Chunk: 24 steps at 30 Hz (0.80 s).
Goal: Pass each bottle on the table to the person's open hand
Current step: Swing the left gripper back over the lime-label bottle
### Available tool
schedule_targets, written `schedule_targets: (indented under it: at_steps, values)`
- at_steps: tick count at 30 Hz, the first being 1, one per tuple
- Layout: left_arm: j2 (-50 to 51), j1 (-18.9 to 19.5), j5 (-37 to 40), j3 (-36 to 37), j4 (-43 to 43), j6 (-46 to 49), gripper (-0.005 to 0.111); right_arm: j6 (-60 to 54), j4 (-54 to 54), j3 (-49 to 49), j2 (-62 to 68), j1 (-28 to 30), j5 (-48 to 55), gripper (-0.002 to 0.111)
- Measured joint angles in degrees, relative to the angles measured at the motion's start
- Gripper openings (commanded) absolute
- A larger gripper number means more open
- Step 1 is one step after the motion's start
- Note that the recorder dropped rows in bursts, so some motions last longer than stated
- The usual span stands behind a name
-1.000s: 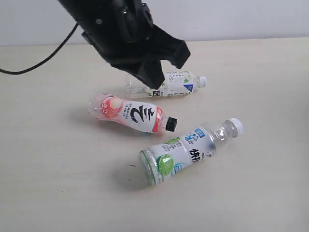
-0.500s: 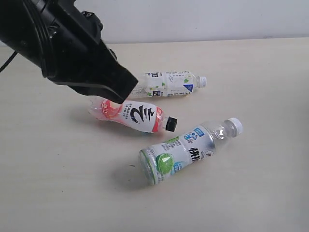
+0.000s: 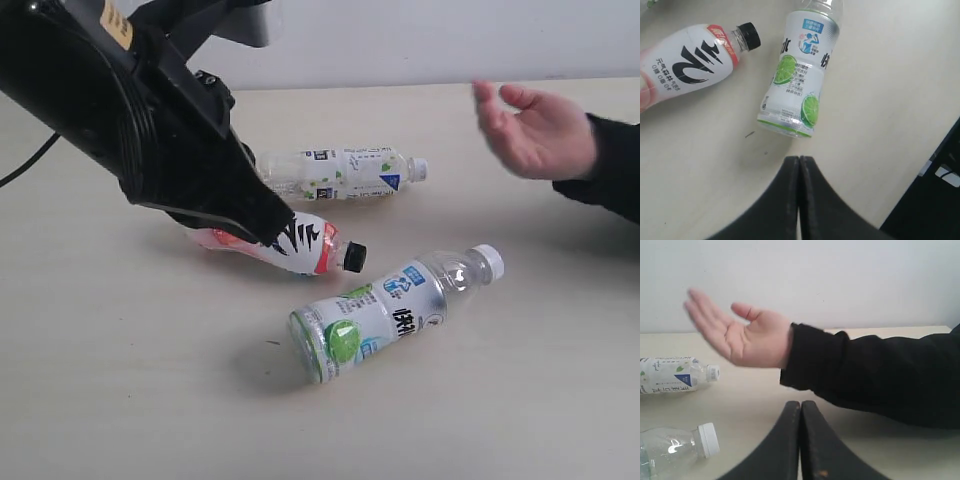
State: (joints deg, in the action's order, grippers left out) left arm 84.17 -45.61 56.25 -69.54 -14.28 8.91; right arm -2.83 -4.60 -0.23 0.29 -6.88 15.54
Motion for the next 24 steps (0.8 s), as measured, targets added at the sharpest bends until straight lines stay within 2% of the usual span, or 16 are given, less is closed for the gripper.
schedule_targets:
  at_steps: [7, 24]
  values:
    - [1.7, 0.0, -4.2, 0.0, 0.0, 4.2, 0.000, 0.0, 0.0, 0.0, 0.0, 0.0, 0.0, 0.000]
    - [2.8, 0.0, -4.1, 0.0, 0.0, 6.0, 0.000, 0.0, 0.0, 0.0, 0.0, 0.0, 0.0, 0.000]
